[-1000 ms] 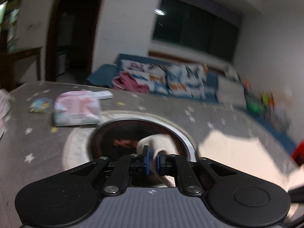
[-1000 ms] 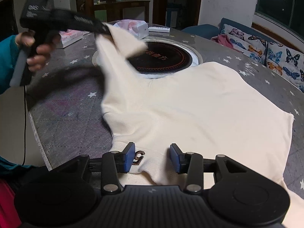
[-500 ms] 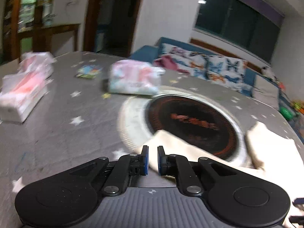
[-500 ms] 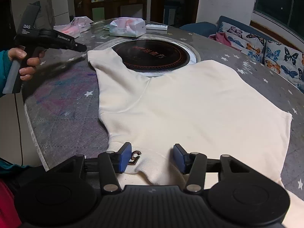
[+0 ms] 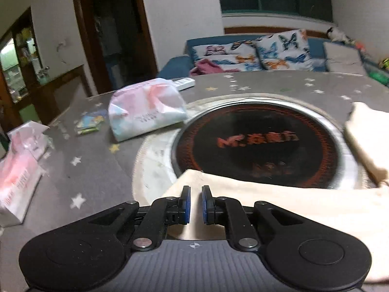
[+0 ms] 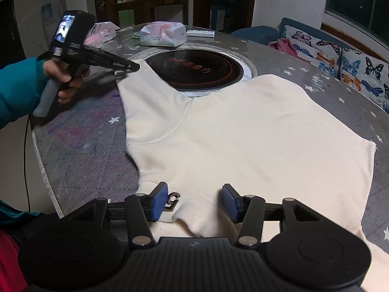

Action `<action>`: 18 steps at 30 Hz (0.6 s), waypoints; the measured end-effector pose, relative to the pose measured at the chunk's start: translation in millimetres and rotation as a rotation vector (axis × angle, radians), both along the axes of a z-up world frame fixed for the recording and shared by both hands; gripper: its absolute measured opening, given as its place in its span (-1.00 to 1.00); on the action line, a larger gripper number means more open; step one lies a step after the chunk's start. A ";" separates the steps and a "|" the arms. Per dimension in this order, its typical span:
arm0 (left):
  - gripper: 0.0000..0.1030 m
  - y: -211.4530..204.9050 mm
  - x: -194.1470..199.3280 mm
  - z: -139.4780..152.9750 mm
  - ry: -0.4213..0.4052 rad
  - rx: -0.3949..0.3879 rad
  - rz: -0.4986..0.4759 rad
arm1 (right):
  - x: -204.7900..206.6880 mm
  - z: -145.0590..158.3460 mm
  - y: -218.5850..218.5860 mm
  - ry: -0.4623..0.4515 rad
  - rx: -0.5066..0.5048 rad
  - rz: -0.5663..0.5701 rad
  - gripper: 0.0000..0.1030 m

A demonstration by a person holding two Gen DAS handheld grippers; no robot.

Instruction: Fold clothes

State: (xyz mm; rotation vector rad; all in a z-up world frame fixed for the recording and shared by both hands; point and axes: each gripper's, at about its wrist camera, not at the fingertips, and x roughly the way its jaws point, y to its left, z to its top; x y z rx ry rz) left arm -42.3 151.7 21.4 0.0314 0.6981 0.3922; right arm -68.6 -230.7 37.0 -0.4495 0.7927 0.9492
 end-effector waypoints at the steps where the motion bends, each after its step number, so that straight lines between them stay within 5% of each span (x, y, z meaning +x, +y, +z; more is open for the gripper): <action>1: -0.78 2.4 2.6 4.0 0.008 -0.025 0.007 | 0.8 0.2 -0.8 0.005 0.004 -0.002 -0.02; 5: -0.64 -3.5 9.2 26.1 -0.036 -0.145 -0.040 | 5.5 7.7 -8.2 0.027 0.043 -0.007 -0.03; 10: -0.05 -51.8 34.7 44.7 -0.073 -0.241 -0.231 | 21.9 23.7 -22.6 0.000 0.070 -0.059 -0.03; 18: 0.06 -126.6 105.9 32.8 -0.036 -0.200 -0.417 | 66.1 30.1 -50.4 -0.020 0.079 -0.208 -0.03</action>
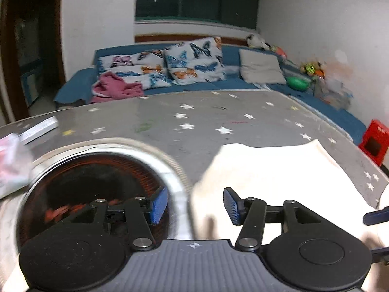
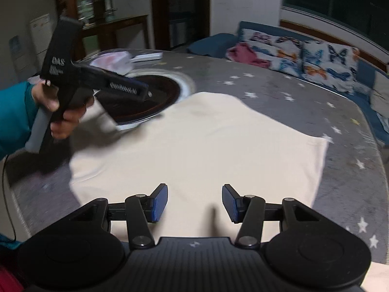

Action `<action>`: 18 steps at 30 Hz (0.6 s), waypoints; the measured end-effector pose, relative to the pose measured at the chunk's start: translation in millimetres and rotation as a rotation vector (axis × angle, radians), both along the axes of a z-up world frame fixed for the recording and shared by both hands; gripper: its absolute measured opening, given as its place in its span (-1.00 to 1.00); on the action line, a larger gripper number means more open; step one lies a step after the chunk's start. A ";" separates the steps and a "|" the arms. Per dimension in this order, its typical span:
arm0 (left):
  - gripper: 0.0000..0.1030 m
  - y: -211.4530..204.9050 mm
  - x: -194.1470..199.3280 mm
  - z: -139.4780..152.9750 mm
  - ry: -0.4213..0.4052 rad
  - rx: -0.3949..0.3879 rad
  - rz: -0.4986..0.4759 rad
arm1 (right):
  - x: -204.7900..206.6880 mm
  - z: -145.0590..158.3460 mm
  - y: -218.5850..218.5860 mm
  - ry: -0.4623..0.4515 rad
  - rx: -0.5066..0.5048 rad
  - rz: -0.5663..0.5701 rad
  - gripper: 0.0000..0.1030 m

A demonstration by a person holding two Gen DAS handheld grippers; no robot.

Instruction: Fold clothes

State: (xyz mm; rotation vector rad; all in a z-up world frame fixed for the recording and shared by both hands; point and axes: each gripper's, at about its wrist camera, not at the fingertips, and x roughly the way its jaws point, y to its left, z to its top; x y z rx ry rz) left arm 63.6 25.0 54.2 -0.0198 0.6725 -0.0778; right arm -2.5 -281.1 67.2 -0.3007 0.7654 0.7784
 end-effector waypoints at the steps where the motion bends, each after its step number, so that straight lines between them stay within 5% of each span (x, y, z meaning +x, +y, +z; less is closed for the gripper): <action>1: 0.09 -4.4 8.8 -3.7 0.005 0.014 -0.007 | 4.3 -0.5 -2.9 0.001 0.001 -0.011 -0.03; 6: 0.15 -15.3 38.3 -20.5 0.039 0.018 -0.031 | 20.8 -6.9 -15.3 0.013 0.003 -0.054 -0.03; 10: -0.83 -23.8 43.1 -22.6 0.025 0.020 -0.033 | 28.2 -12.7 -21.9 0.019 -0.001 -0.074 -0.03; 13: -0.85 -48.9 20.4 -10.9 -0.077 0.120 -0.079 | 32.8 -15.7 -26.8 0.021 0.000 -0.092 -0.03; 16: -0.77 -83.6 -11.1 -8.3 -0.135 0.207 -0.261 | 38.1 -20.2 -29.8 0.034 -0.001 -0.109 -0.03; 18: -0.75 -94.1 -25.0 -12.6 -0.111 0.191 -0.375 | 40.6 -24.3 -31.0 0.045 -0.005 -0.121 -0.04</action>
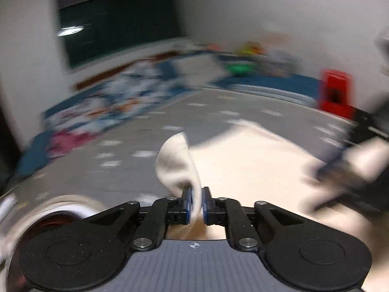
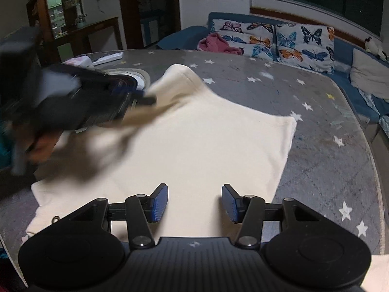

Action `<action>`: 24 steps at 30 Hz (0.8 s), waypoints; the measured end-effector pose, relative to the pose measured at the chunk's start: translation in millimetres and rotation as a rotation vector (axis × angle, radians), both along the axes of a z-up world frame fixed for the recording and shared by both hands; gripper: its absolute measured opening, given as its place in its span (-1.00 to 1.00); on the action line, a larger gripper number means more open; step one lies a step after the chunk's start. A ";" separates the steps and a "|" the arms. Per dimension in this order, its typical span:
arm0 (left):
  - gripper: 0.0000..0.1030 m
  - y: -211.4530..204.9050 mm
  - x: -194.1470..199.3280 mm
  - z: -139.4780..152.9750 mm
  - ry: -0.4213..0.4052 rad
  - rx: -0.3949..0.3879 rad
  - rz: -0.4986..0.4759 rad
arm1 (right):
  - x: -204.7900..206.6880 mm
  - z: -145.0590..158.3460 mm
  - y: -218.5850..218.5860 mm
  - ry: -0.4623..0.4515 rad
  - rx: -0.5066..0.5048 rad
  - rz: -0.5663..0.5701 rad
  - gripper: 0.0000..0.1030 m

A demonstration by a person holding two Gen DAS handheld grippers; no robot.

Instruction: Fold clothes

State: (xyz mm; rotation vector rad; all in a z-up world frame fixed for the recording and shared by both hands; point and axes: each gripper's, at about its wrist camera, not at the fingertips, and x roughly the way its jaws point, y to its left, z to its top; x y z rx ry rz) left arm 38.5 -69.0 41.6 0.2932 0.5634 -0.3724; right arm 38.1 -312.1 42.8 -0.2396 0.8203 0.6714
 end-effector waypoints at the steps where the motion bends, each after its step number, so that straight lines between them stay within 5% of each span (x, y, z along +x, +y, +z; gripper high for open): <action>1: -0.60 -3.6 -6.1 -2.1 0.020 -0.007 -0.048 | 0.3 -1.1 -0.6 0.004 0.000 -0.003 -0.04; 3: -0.23 -4.1 -13.7 -2.0 0.025 -0.024 -0.080 | -0.3 -1.4 -1.7 0.007 0.002 -0.002 -0.04; 7: -0.12 8.3 -15.7 8.0 -0.045 -0.022 -0.029 | -0.7 0.3 -3.0 0.005 -0.003 -0.002 -0.03; 16: -0.01 -13.3 -17.6 -13.5 0.009 0.053 -0.173 | 2.0 3.3 -7.9 -0.004 -0.011 -0.028 -0.03; 18: -0.19 -20.8 -13.1 -20.2 0.015 0.067 -0.169 | 3.4 4.5 -8.8 -0.006 -0.017 -0.035 -0.03; 21: -0.85 -21.9 -3.3 -21.4 0.021 0.056 -0.146 | 5.5 6.8 -9.3 -0.013 -0.020 -0.039 -0.04; 24: -0.87 -10.3 7.2 -11.4 -0.024 0.015 -0.058 | 11.4 10.5 -9.6 -0.029 -0.023 -0.046 -0.04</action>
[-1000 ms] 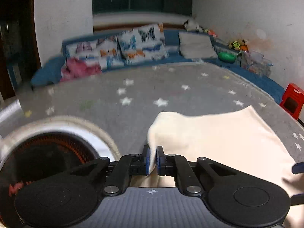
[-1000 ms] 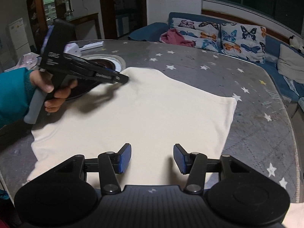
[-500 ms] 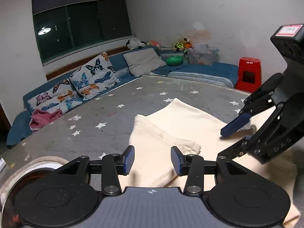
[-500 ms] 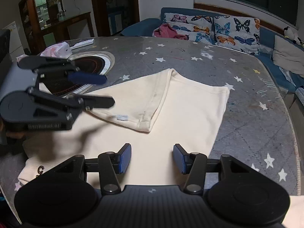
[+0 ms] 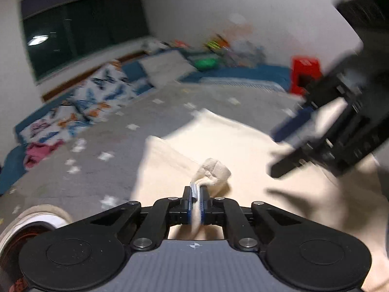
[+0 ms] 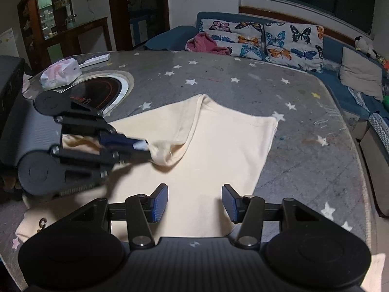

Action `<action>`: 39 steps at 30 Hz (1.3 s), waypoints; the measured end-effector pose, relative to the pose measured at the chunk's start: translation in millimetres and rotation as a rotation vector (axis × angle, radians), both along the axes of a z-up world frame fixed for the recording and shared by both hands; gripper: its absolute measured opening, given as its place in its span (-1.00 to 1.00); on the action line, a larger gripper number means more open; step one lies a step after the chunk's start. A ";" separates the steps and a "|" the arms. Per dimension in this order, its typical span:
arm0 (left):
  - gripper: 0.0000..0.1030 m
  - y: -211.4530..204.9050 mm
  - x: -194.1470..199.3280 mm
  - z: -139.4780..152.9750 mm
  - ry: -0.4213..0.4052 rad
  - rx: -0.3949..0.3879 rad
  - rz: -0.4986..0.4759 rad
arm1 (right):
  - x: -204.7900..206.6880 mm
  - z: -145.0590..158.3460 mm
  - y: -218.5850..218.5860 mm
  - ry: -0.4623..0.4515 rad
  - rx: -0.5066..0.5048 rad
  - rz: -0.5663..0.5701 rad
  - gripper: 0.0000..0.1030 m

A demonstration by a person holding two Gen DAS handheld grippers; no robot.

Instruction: Fold clothes

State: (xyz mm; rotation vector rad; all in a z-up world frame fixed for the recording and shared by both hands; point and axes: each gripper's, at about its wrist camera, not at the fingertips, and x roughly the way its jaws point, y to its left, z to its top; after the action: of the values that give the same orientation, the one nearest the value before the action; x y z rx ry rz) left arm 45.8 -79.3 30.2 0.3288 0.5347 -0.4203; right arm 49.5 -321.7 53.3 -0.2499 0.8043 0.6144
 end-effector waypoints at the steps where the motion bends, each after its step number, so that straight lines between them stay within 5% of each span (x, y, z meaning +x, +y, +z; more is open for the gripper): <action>1: -0.88 8.1 4.6 5.0 -0.017 -0.017 0.048 | 2.1 0.7 -0.2 -0.004 0.000 -0.003 -0.04; 9: -0.89 95.9 63.2 14.2 0.043 -0.128 0.456 | 47.3 -7.0 -2.1 -0.009 -0.018 -0.096 -0.07; 19: -0.80 117.4 84.0 -8.5 0.122 -0.134 0.535 | 106.4 -22.4 -1.3 0.005 0.009 -0.210 -0.43; 26: -0.80 149.1 93.2 -5.3 0.125 -0.133 0.672 | 134.3 -26.3 10.4 -0.027 -0.022 -0.259 -0.44; 30: -0.80 146.8 67.9 9.0 0.107 -0.169 0.633 | 123.7 -18.0 8.7 -0.052 -0.035 -0.240 -0.44; 39: -0.79 80.5 -26.8 19.3 0.149 -0.269 0.341 | 38.5 1.4 20.5 -0.029 0.010 -0.028 -0.31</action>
State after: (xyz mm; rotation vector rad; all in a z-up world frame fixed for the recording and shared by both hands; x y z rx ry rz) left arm 18.9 1.2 49.5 -0.0553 0.6581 -0.1824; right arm 87.9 -301.2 54.7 -0.2378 0.7753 0.5868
